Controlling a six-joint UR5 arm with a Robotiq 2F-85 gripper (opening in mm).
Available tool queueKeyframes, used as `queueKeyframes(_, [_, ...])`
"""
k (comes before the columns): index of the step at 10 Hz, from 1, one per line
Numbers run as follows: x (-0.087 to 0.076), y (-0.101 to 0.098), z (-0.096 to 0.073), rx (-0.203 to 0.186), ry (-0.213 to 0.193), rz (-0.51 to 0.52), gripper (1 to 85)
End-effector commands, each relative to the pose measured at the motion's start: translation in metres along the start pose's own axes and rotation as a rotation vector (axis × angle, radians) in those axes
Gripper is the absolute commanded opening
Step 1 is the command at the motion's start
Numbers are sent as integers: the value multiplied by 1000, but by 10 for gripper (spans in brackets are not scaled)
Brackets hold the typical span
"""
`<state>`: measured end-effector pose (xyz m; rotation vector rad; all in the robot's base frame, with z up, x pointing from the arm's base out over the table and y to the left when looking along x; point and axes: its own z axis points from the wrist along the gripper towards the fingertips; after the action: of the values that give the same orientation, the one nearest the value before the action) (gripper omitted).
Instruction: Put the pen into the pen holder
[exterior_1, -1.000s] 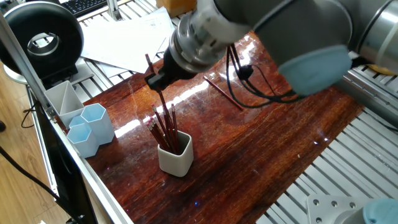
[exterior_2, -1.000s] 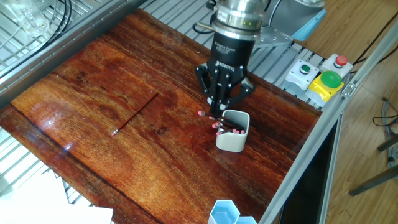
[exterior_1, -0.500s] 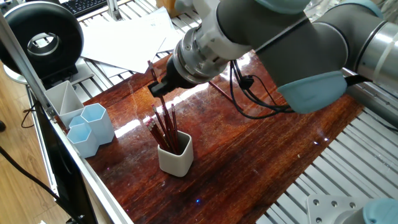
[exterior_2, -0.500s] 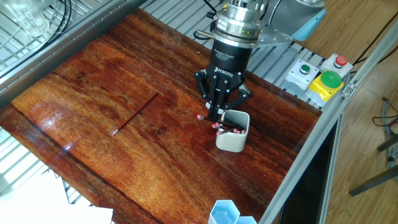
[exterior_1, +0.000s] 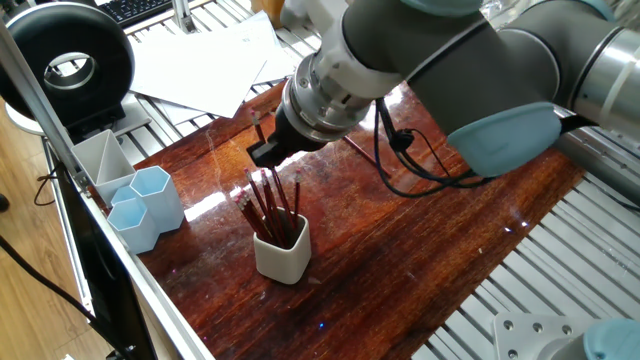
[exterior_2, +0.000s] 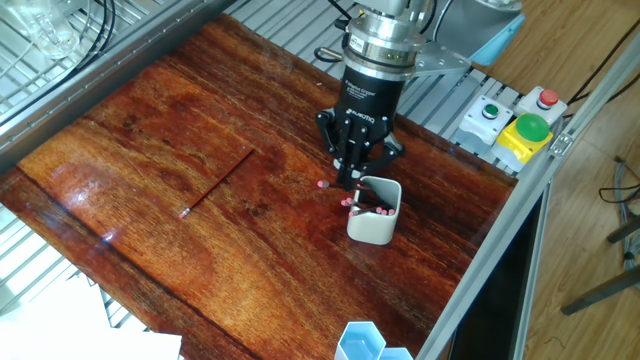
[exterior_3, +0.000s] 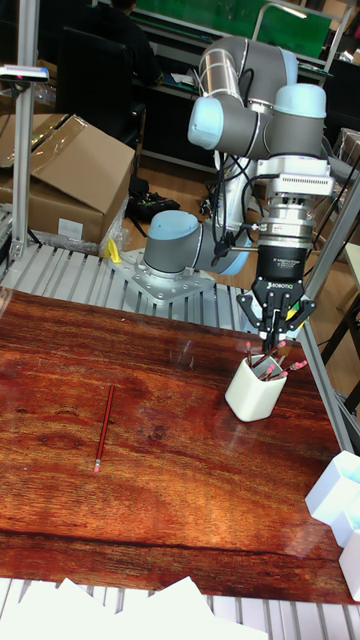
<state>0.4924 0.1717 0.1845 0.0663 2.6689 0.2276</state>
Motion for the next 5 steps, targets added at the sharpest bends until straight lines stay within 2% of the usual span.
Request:
queueKeyframes(1, [7, 4, -1, -17, 29, 22, 10])
queueKeyframes(2, [4, 2, -1, -12, 17, 30, 10])
queueKeyframes(3, [-5, 1, -1, -7, -17, 27, 10])
queueKeyframes(5, [-2, 5, 6, 5, -54, 35, 10])
